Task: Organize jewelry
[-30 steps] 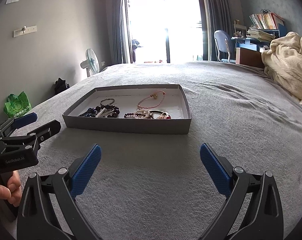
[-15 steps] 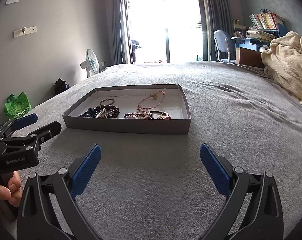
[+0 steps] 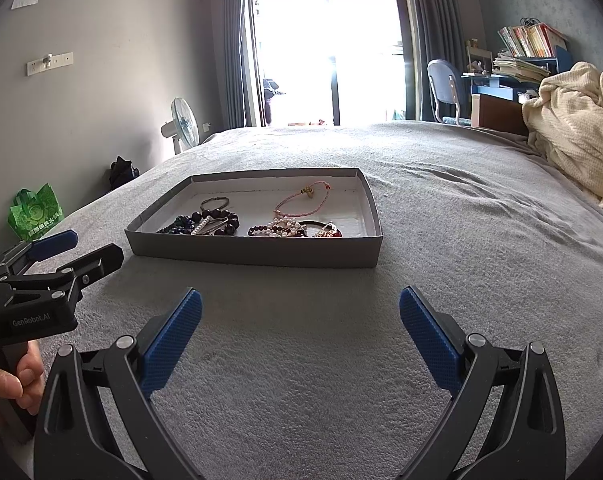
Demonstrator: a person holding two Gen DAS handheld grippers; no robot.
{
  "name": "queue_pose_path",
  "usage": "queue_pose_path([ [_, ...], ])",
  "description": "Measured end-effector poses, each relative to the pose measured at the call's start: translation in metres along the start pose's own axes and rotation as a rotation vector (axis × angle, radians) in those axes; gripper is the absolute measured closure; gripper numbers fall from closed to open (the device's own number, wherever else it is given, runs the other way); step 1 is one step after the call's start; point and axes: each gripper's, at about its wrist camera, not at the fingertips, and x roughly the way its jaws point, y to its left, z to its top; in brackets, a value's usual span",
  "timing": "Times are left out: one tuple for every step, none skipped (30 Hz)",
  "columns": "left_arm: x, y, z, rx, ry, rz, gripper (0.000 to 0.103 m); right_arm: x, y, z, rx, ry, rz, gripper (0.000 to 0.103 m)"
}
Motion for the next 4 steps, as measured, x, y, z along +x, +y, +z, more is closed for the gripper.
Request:
queue_pose_path([
  [-0.0002, -0.0001, -0.0004, 0.0, 0.001, -0.001, 0.005, 0.0, 0.0, -0.0001, 0.0, 0.0, 0.0, 0.005],
  [-0.0002, -0.0002, -0.0007, 0.0, 0.002, 0.0, 0.005, 0.0001, -0.0001, 0.0, 0.0, 0.001, 0.0, 0.005],
  [0.0002, 0.0001, -0.0001, 0.0, 0.002, -0.001, 0.005, 0.0003, -0.0001, 0.0, 0.001, 0.002, 0.0, 0.005],
  [0.0002, 0.0001, 0.0, 0.0, 0.001, -0.001, 0.005, 0.0005, -0.0001, 0.0001, 0.002, 0.002, 0.001, 0.005],
])
